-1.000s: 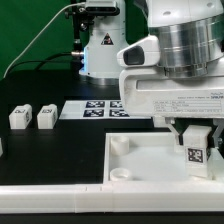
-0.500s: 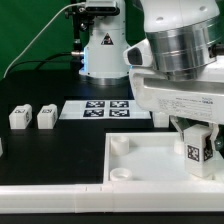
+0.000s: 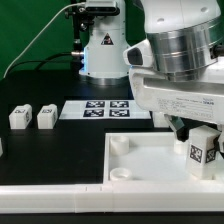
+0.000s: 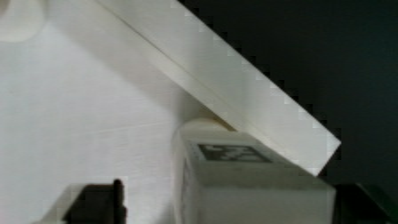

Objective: Assemble one leg

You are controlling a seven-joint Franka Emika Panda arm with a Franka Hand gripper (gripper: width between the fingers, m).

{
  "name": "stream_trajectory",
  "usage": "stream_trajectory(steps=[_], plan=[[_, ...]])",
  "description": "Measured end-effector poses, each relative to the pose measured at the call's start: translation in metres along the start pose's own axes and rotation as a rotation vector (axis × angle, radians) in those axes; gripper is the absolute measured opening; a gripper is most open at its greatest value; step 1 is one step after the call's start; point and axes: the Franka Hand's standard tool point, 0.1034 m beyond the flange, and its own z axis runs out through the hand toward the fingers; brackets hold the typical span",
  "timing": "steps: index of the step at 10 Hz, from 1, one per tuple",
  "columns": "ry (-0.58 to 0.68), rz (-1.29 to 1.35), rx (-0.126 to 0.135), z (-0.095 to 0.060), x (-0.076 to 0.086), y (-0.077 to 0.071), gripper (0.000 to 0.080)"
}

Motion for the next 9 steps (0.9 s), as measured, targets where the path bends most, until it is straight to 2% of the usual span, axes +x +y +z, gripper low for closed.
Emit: stream_trajectory(steps=[1,2,5,7,8,9], plan=[[0.000,-0.008,-0.001,0.000,-0.001,0.000,0.0616],[0.001,-0.116,-0.010,0.001,-0.004,0.001,0.0639],[0.016,-0.584,-0.040,-0.002,-0.014,-0.005,0.0648],[0.013,-0.737,-0.043,-0.002,-0.011,-0.003,0.0649],[0.018,-0.883,-0.057,-0.002,-0.008,-0.002,0.0649],[0.043,-1.047,-0.093,-0.004,0.001,-0.003,0.0649]])
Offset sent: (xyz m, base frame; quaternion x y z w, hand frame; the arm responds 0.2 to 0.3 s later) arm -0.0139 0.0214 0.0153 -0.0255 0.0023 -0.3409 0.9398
